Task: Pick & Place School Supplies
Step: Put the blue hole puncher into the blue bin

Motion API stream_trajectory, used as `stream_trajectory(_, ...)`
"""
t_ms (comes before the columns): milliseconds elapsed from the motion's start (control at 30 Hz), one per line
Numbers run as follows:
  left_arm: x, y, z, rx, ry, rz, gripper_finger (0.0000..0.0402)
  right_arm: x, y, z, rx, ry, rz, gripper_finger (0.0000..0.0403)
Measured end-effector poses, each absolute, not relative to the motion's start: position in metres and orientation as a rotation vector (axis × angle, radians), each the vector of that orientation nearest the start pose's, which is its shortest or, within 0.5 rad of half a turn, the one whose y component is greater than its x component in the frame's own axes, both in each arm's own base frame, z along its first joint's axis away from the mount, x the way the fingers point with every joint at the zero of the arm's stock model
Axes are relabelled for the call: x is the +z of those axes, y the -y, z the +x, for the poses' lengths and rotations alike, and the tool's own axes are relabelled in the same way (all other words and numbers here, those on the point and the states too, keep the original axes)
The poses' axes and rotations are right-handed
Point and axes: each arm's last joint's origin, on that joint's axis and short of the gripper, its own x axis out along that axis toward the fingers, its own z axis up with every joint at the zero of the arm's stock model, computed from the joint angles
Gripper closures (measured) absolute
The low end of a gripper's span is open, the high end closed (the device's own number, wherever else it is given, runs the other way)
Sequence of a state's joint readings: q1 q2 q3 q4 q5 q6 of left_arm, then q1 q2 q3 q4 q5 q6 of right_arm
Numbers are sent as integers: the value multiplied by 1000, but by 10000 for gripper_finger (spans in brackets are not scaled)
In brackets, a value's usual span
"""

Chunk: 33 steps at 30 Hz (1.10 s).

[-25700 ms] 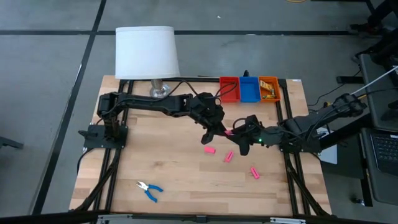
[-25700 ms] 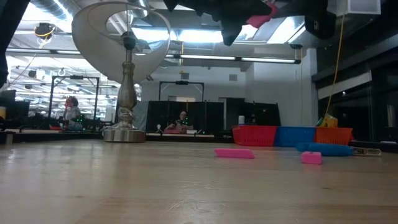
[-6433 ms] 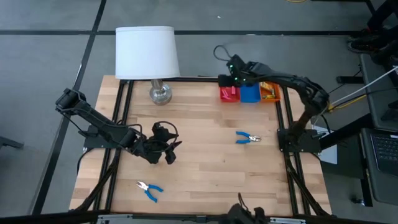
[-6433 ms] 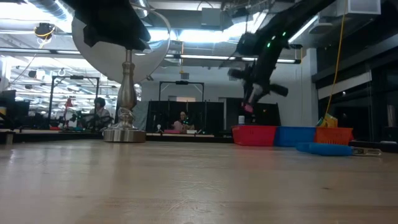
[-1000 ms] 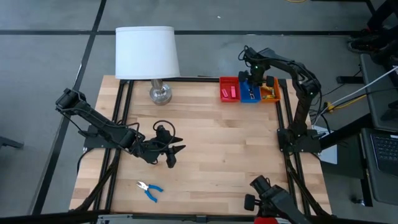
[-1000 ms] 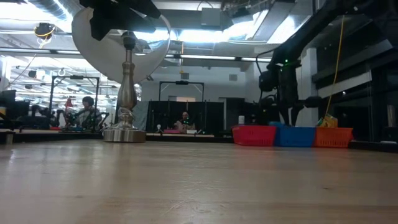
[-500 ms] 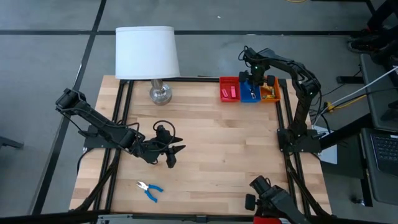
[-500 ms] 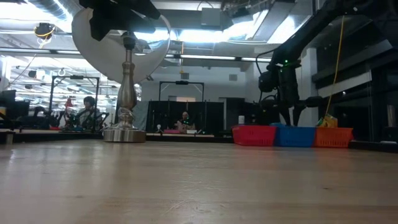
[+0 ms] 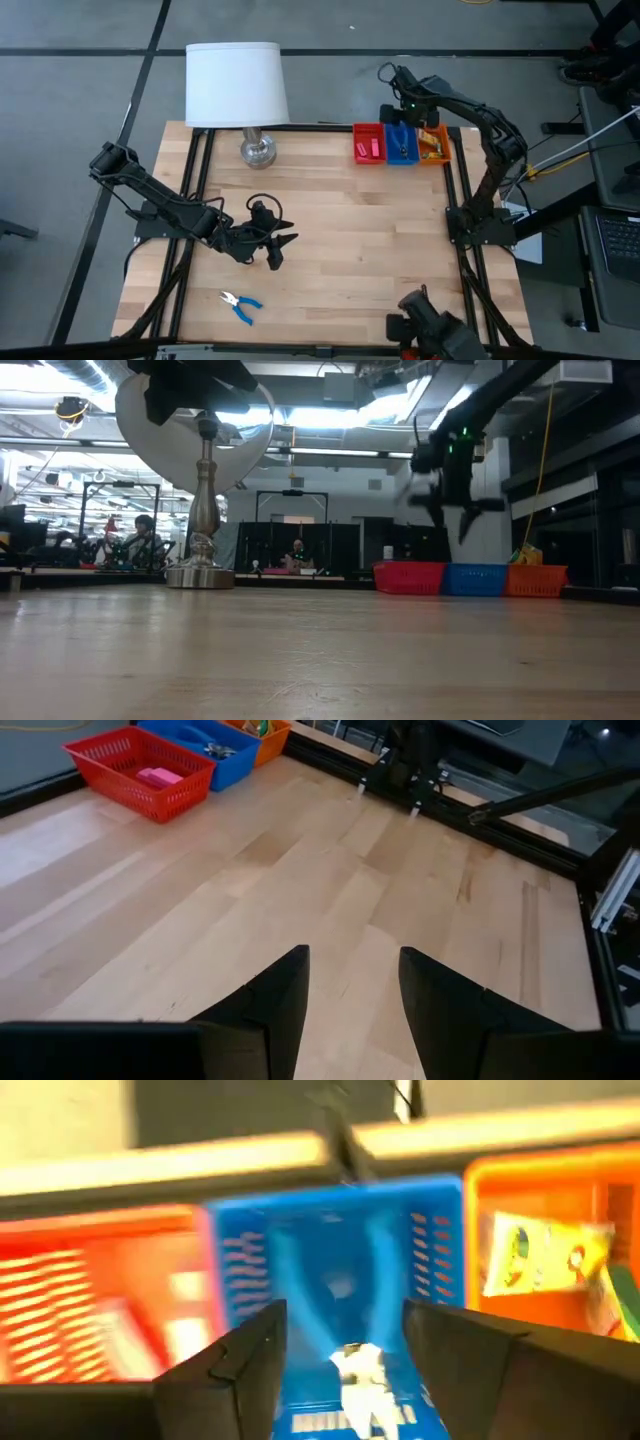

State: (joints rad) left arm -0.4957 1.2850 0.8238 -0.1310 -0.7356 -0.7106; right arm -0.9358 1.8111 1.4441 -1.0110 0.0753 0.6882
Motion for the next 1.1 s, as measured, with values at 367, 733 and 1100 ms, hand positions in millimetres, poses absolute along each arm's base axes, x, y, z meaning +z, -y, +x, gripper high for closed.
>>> stream_trajectory(367, 232, 112, 224, 158, -781, -329, 249, 351, 157, 252, -792, -647, 808, 256)
stream_trajectory(733, 211, 171, 176, -123, -1087, -243, 248, 393, 58, 254, -635, -474, 737, 262)
stream_trajectory(1100, 155, 204, 199, -198, -1175, -182, 248, 394, 27, 258, -605, -461, 767, 257)
